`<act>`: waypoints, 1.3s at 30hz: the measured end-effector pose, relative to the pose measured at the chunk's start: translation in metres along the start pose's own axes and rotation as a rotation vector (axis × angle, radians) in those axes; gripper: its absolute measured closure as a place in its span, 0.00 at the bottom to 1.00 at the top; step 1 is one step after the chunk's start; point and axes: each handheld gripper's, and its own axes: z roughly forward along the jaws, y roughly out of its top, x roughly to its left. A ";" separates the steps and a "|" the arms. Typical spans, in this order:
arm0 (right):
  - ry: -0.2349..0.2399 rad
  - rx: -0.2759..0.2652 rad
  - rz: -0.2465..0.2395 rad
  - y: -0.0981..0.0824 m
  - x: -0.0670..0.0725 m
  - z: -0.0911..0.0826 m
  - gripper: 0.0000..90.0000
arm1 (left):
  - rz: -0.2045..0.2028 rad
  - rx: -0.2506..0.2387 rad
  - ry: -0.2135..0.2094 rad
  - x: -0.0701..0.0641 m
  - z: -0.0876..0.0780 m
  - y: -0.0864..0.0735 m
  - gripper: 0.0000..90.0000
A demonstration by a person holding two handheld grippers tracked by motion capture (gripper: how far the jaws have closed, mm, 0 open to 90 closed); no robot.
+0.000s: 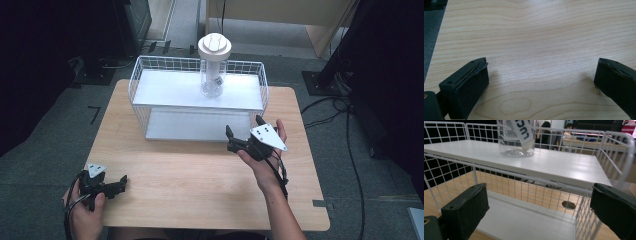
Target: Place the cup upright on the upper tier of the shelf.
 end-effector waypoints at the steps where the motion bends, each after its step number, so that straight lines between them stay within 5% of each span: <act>1: -0.004 0.001 0.004 -0.003 -0.002 -0.002 0.02 | 0.000 0.000 0.000 0.000 0.000 0.000 0.00; 12: -0.058 0.025 0.062 -0.032 -0.035 -0.029 0.02 | 0.002 0.002 -0.001 0.000 0.000 0.000 0.00; 19: -0.101 0.055 0.056 -0.051 -0.052 -0.043 0.02 | 0.000 0.001 -0.001 0.000 0.000 0.000 0.00; 39: -0.222 0.211 0.126 -0.118 -0.104 -0.088 0.02 | 0.001 0.002 -0.001 0.000 0.000 0.000 0.00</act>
